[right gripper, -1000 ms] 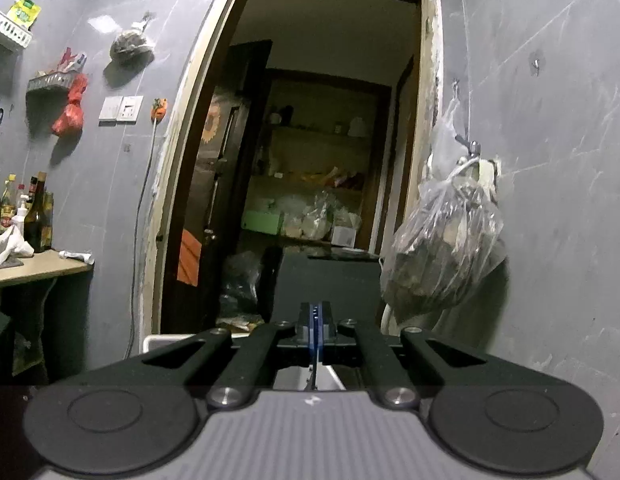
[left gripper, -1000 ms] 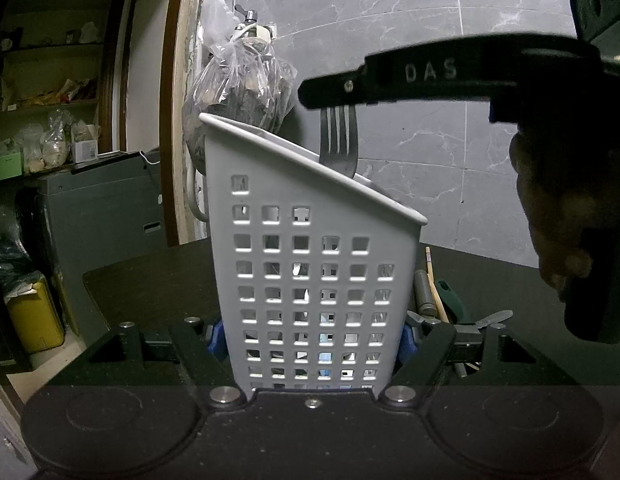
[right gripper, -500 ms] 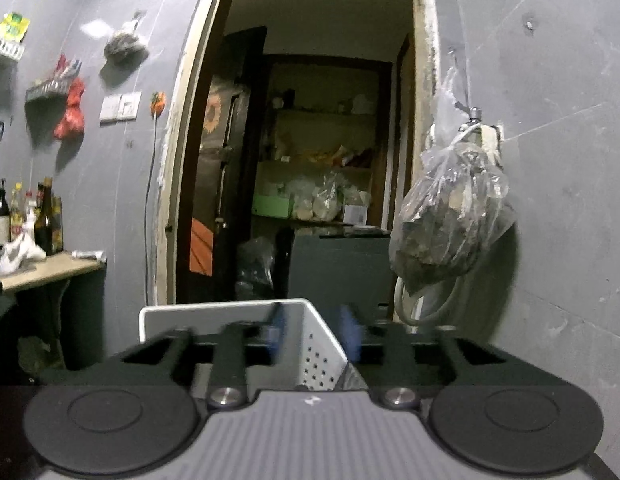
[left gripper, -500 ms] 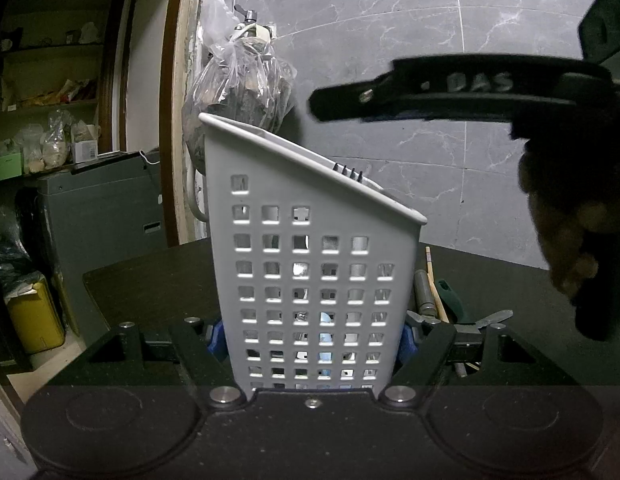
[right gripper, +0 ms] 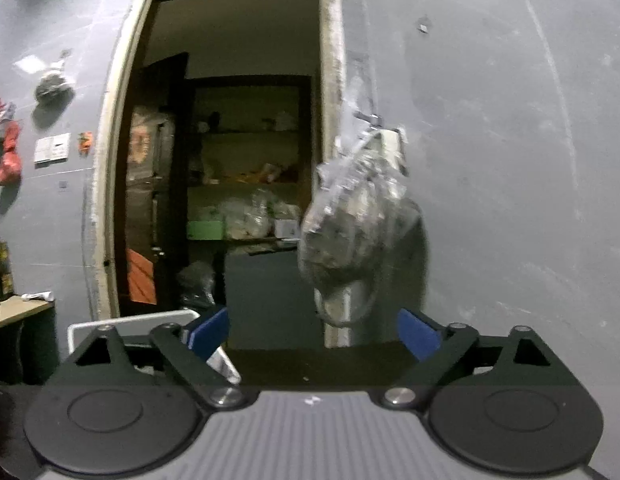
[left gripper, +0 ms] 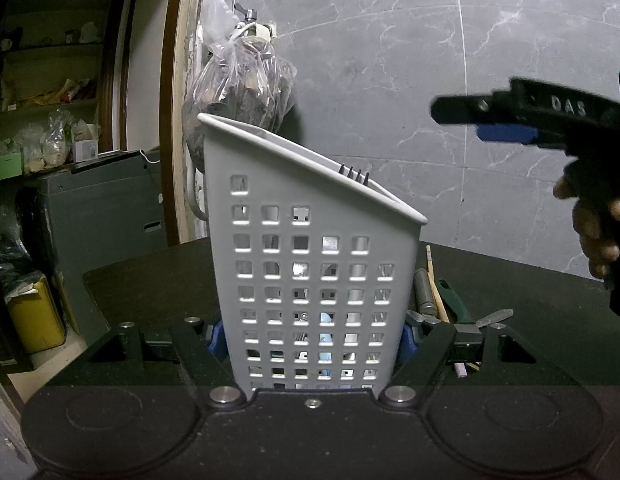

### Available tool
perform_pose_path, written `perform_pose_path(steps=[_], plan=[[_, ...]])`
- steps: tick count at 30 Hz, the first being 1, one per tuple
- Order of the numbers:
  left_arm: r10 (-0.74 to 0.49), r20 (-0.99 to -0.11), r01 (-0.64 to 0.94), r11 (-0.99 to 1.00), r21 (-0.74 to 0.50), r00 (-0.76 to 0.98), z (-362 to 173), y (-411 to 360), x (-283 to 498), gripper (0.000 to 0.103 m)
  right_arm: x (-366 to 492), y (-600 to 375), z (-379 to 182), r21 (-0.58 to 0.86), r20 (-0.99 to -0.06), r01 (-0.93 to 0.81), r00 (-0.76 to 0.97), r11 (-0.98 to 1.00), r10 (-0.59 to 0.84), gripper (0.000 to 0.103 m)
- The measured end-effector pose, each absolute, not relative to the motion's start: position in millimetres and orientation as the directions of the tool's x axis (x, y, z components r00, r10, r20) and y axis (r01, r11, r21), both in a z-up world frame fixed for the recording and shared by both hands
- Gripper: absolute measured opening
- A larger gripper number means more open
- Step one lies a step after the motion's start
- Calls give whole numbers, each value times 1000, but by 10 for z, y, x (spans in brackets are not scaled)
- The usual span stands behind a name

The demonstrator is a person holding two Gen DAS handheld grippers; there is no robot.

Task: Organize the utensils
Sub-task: 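Lower the fork into the caddy and open the right gripper, then move the right gripper back over the utensil pile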

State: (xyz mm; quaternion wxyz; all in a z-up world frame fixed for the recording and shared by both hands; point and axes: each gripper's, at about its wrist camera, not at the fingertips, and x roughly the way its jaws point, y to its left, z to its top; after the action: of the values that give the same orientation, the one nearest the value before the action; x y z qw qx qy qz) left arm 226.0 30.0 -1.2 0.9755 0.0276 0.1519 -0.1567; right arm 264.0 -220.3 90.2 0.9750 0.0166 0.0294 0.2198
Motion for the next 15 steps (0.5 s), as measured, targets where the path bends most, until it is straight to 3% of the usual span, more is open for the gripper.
perform_pose_path(steps=[8,15], plan=[[-295,-307,313,950,9,905,-17,298,2253,76,2698,-2415,687,106,-127,-379,912,919,391,103],[-296,-306,313,950,8,905,-16,298,2253,76,2893,-2396,417,136,-316,-360,867,923,384,103]])
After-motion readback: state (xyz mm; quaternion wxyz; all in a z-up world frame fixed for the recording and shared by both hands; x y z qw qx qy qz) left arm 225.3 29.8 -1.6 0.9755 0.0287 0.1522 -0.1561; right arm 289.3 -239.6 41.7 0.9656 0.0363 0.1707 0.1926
